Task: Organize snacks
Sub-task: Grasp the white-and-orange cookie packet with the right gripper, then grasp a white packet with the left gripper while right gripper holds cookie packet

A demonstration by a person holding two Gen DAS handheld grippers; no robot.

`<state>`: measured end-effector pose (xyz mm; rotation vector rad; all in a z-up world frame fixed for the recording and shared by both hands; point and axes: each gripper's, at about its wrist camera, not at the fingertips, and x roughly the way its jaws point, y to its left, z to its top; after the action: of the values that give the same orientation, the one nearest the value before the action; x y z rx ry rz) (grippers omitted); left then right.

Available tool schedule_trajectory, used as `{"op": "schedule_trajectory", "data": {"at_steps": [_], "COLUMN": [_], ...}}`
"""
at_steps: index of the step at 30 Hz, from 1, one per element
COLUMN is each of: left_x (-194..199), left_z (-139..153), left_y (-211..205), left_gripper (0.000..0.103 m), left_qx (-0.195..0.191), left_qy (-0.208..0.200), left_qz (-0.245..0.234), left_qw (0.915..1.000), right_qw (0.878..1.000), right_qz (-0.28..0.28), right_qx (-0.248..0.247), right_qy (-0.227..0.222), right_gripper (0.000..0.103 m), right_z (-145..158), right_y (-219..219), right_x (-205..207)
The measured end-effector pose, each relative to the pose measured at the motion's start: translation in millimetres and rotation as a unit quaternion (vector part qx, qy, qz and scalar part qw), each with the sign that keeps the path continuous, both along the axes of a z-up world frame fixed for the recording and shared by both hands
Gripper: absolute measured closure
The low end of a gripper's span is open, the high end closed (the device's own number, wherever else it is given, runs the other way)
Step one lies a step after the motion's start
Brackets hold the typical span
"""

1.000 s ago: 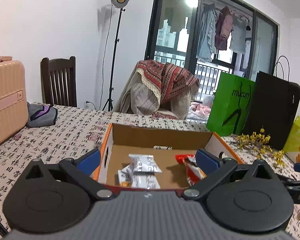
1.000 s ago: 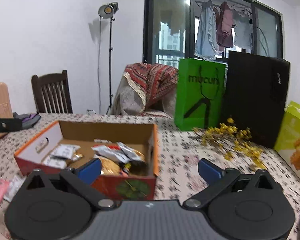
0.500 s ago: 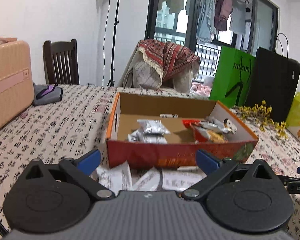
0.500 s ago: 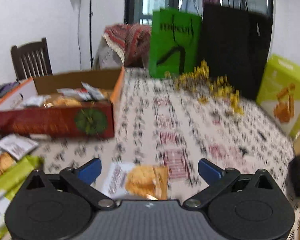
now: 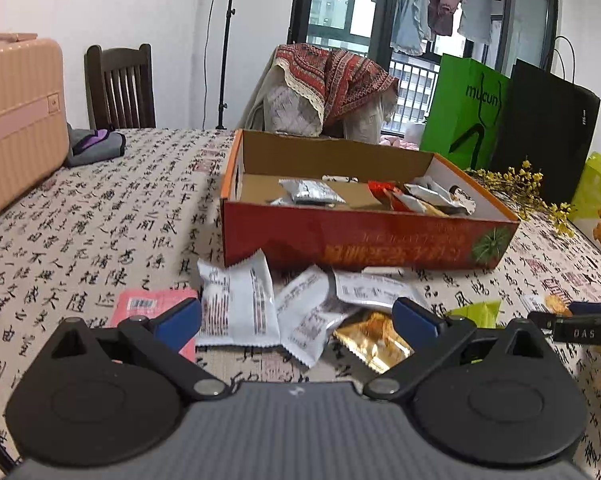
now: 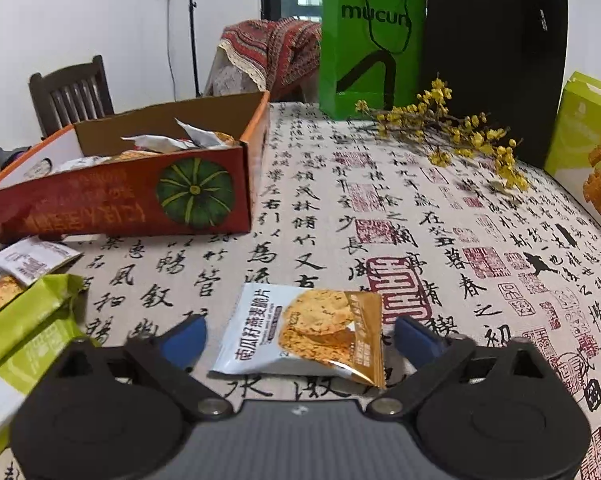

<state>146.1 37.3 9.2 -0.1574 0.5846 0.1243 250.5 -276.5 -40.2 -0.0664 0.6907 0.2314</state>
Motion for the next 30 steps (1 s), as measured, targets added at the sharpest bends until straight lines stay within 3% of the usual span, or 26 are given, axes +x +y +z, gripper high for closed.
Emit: {"op": "schedule_trajectory", "data": {"at_steps": [5,8,23,30], "left_x": [-0.9,-1.9,10.9,35.6], "left_z": [-8.0,-9.3,-7.7,-12.9], "left_y": [-1.4,-1.4,3.4,18.9], "left_gripper": [0.000,0.000,0.000,0.001], "left_qx": [-0.003,-0.004,0.014,0.027], "left_qy": [0.014,0.017,0.032,0.042], "left_qz": [-0.005,-0.006,0.004,0.028], "left_qw": [0.9999,0.9998,0.9994,0.9984], "right_qw": [1.000,1.000,0.992,0.989], "right_qz": [0.005,0.003,-0.025,-0.050], "right_qx": [-0.004,-0.009,0.071,0.108], "right_qy": [-0.013,-0.029,-0.098,-0.084], "right_gripper": [0.037,0.040,0.040,0.039], "right_z": [2.1,4.7,21.6,13.9], "right_y": [3.4,4.2,-8.1,-23.6], "right_x": [-10.0,-16.7,-37.8,-32.0]}}
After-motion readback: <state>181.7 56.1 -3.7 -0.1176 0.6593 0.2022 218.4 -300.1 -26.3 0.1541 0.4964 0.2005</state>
